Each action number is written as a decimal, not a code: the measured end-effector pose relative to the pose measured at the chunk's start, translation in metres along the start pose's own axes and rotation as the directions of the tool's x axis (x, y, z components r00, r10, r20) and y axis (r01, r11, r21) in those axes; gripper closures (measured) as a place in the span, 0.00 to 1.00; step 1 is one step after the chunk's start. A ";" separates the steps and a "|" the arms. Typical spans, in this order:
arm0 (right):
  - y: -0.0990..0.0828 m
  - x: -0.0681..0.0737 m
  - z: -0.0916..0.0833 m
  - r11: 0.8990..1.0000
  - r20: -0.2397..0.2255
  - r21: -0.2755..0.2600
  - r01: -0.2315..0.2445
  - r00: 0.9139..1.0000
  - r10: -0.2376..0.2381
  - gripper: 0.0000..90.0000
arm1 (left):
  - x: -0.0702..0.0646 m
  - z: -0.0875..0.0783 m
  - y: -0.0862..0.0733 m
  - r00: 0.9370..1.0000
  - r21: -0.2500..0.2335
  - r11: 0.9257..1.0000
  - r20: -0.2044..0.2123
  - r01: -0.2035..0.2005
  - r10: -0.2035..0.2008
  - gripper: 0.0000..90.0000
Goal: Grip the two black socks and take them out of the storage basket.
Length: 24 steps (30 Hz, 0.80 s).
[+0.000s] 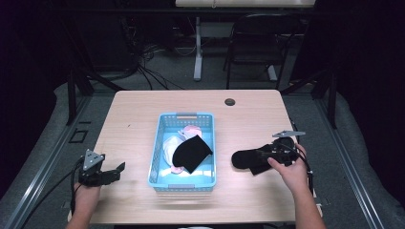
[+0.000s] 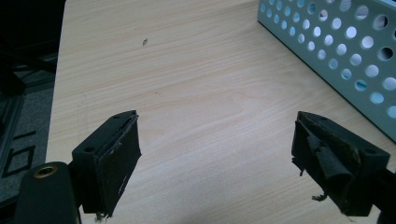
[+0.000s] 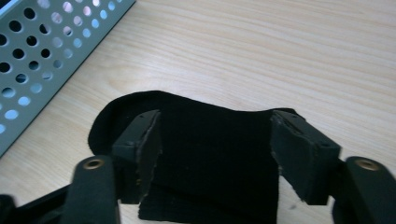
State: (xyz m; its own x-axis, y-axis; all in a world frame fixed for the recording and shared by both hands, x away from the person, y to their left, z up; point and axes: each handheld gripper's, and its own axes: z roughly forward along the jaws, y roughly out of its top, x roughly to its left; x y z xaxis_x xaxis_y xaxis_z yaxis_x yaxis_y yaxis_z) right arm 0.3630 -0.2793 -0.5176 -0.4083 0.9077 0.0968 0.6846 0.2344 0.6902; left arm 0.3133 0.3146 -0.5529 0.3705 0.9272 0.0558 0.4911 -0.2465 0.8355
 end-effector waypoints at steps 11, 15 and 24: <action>0.008 0.025 0.002 0.997 0.016 -0.004 0.071 0.997 -0.071 0.24 | 0.000 0.000 0.000 1.000 0.003 1.000 0.000 -0.002 0.002 0.17; 0.018 0.034 0.004 0.995 0.009 -0.026 0.099 0.995 -0.099 0.40 | -0.001 0.000 0.000 1.000 0.004 1.000 -0.001 -0.005 0.005 0.17; 0.035 0.050 0.010 0.981 -0.003 -0.044 0.188 0.982 -0.188 0.52 | 0.000 0.000 0.000 1.000 -0.002 1.000 -0.004 -0.003 0.003 0.17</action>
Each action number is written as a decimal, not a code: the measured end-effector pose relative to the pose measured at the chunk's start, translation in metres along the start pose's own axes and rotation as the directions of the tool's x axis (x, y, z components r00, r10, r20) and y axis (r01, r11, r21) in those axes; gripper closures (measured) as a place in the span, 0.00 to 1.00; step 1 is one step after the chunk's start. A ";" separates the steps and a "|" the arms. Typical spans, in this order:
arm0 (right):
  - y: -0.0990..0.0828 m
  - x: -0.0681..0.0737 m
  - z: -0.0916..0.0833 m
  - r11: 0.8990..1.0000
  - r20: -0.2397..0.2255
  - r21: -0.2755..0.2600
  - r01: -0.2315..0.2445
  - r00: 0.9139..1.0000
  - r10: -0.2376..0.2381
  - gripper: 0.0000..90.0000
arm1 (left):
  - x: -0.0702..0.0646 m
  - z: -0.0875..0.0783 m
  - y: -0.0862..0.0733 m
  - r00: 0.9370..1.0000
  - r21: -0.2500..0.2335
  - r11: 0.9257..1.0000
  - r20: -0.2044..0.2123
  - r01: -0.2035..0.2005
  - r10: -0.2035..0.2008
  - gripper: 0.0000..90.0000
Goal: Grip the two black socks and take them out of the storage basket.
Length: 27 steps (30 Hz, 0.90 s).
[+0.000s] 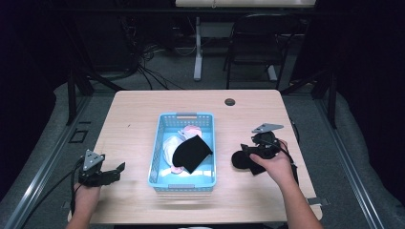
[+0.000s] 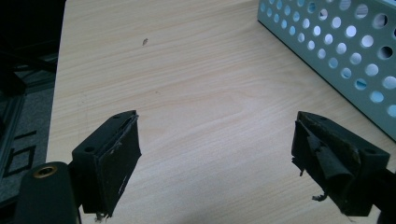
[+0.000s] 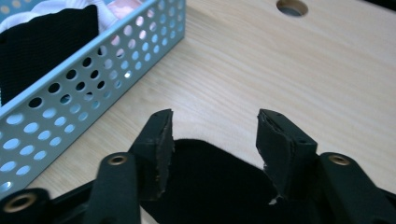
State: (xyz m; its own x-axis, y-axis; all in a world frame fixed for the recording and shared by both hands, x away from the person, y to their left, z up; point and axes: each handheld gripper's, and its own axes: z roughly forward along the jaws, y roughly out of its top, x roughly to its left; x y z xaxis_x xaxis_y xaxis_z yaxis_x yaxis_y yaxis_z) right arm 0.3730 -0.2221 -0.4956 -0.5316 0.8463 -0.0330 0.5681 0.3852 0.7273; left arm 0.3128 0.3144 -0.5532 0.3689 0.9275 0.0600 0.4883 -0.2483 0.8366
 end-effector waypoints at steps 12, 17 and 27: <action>0.038 0.025 0.011 0.995 -0.064 0.045 0.093 0.994 -0.090 0.56 | 0.000 0.000 0.000 1.000 0.000 1.000 0.002 0.000 0.000 0.17; 0.052 0.035 0.018 0.994 -0.104 0.036 0.099 0.990 -0.095 0.58 | 0.000 0.000 0.000 1.000 0.000 1.000 0.003 0.000 0.000 0.17; 0.080 0.053 0.035 0.989 -0.154 0.030 0.148 0.978 -0.141 0.59 | 0.000 0.000 0.000 1.000 -0.002 1.000 0.004 0.003 -0.003 0.17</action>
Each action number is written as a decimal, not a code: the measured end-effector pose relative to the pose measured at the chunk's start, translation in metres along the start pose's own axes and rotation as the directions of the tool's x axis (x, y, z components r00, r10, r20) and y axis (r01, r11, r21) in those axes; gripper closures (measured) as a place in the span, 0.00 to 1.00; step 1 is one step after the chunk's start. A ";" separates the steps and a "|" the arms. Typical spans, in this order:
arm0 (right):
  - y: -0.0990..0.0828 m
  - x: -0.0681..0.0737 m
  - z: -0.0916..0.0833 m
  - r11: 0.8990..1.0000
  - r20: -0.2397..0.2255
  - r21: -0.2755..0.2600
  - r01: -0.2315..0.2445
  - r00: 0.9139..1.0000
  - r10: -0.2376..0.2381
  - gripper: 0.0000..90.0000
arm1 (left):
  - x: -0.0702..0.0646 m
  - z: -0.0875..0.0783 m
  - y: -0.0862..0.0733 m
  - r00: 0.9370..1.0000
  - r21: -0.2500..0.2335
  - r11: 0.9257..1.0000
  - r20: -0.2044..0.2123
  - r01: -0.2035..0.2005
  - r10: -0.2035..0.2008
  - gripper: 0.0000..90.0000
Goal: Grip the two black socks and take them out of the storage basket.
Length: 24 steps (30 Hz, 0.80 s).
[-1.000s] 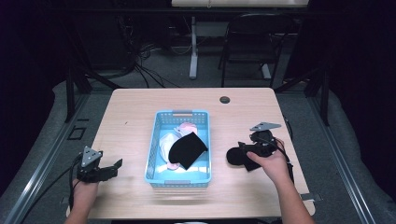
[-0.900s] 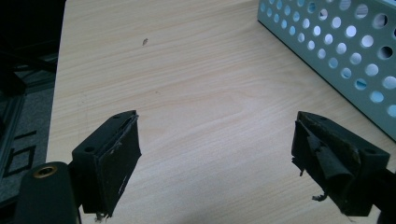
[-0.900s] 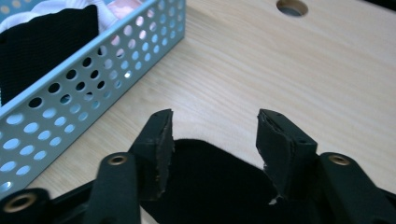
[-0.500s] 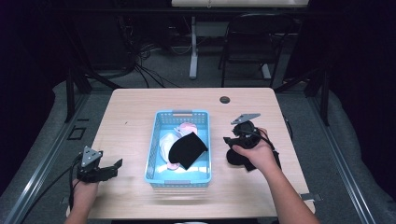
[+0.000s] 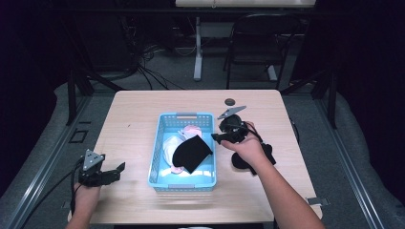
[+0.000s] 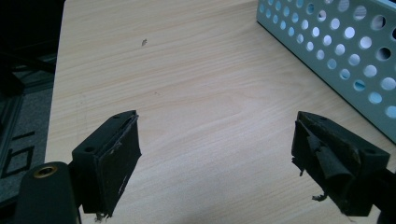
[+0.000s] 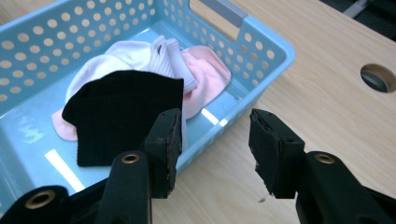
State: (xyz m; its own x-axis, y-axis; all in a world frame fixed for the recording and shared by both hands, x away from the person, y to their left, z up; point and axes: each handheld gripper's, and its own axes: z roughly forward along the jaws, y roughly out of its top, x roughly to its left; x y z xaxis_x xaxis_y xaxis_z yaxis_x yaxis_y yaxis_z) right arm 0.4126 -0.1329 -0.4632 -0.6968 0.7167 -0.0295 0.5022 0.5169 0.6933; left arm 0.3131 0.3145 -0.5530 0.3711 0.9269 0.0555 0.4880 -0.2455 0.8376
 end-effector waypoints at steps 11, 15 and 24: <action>0.017 0.007 0.019 1.000 -0.042 -0.002 0.016 0.999 -0.016 0.61 | 0.000 0.000 0.000 1.000 -0.001 1.000 0.001 0.002 -0.002 0.17; 0.022 0.012 0.030 1.000 -0.056 0.004 0.031 0.998 -0.030 0.61 | 0.000 0.000 0.000 1.000 -0.001 1.000 0.002 0.003 -0.003 0.17; 0.028 0.016 0.045 0.999 -0.075 0.030 0.041 0.996 -0.039 0.61 | 0.001 0.000 0.000 1.000 -0.003 1.000 0.002 0.001 -0.001 0.17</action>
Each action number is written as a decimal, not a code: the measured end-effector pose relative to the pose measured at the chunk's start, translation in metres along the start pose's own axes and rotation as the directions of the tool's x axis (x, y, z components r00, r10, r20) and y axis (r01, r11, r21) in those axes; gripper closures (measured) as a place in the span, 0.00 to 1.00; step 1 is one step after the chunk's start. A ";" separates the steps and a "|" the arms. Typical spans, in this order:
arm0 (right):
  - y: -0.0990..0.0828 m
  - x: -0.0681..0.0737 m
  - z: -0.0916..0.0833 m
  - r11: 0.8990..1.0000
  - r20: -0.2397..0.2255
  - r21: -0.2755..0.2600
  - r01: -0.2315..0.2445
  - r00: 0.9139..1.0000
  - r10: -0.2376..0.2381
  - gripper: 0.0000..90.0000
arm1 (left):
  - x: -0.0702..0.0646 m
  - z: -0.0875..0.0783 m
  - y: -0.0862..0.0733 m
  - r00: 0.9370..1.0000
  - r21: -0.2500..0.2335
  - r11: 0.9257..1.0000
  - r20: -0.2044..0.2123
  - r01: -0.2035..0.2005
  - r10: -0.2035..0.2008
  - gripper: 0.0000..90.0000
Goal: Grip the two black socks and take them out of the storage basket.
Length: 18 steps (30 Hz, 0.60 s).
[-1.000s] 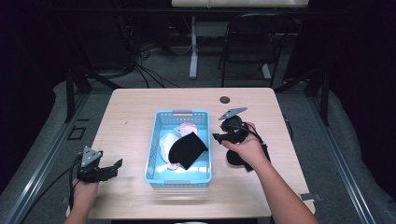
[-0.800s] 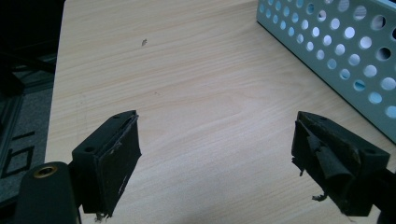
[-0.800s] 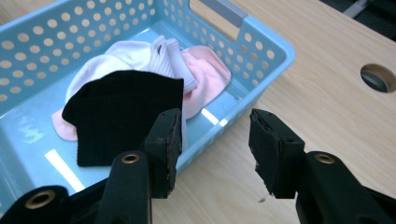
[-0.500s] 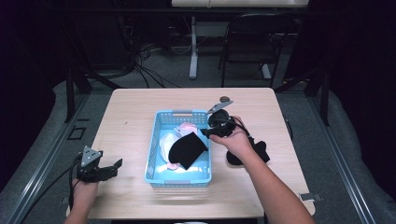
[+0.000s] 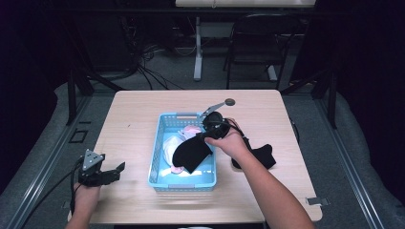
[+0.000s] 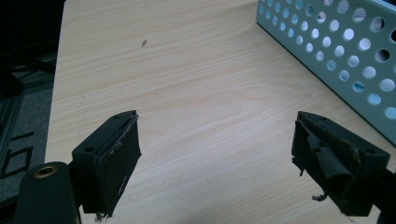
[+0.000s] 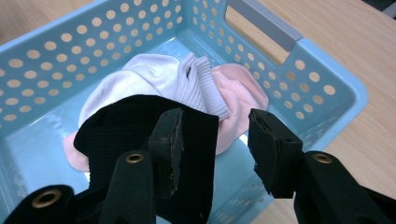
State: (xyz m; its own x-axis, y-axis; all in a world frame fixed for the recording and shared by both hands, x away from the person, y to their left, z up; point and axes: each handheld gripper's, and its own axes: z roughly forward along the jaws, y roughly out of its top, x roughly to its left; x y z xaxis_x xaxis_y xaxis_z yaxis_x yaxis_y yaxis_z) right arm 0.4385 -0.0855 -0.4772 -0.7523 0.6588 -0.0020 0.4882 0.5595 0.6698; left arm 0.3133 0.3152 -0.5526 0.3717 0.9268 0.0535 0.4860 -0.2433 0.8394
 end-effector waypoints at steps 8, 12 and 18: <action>0.003 -0.004 0.023 0.998 -0.021 0.055 -0.013 1.000 0.014 0.62 | 0.000 0.000 0.000 1.000 -0.001 1.000 0.002 0.000 0.000 0.17; 0.004 -0.003 0.029 0.998 -0.022 0.068 -0.014 1.000 0.015 0.62 | 0.000 0.000 0.000 1.000 -0.001 1.000 0.001 0.000 0.000 0.17; 0.004 -0.005 0.040 0.993 -0.025 0.116 -0.029 0.999 0.032 0.63 | 0.000 0.000 0.000 1.000 -0.003 1.000 0.003 0.000 0.000 0.17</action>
State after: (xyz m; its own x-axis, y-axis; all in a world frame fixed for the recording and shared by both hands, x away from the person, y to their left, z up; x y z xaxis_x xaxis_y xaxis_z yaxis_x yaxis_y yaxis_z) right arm 0.4621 -0.0665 -0.5044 -0.7470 0.6637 0.0381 0.5578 0.5944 0.5793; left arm 0.3134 0.3151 -0.5524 0.3742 0.9259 0.0523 0.4835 -0.2429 0.8409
